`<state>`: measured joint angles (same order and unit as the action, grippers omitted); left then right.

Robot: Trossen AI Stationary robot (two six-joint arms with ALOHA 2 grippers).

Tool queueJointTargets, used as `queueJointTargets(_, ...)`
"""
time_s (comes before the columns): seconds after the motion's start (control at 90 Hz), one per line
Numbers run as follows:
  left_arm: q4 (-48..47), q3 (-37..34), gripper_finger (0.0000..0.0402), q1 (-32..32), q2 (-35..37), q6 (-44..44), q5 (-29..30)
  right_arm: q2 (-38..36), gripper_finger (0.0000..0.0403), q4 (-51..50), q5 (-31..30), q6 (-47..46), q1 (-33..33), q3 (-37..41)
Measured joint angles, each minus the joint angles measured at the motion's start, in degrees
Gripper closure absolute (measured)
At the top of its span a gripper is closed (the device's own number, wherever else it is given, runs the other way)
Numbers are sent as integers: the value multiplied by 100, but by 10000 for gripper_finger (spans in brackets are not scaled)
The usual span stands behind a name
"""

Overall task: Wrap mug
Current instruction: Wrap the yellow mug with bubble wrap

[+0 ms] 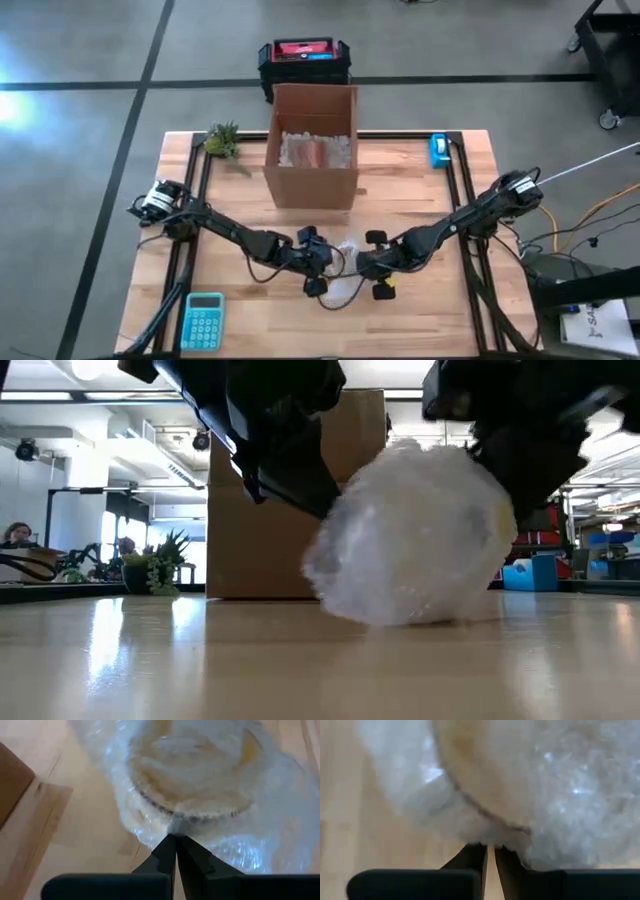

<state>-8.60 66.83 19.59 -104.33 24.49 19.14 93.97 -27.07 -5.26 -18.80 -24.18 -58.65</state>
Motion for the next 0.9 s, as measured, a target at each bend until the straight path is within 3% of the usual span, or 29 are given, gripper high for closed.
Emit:
queueJointTargets(0.3,-18,37,402,0,48,-44,-11,-17,384,-23,460,-77,-259,-4)
queueJointTargets(0.456,-278,148,402,46,251,-84,-17,-201,384,-1529,511,-130,-264,-282)
queueJointTargets(0.556,-321,175,402,111,465,-85,-17,-316,384,-2651,109,-405,-270,-445)
queueJointTargets(0.644,-144,177,402,173,596,-107,-20,-372,384,-3003,-645,-409,-272,-415)
queueJointTargets(0.778,347,177,402,225,612,-268,-50,-393,384,-2537,-1707,-103,-230,-132)
queueJointTargets(0.9,820,174,402,217,459,-298,-174,-381,384,-1444,-1877,440,-110,160)
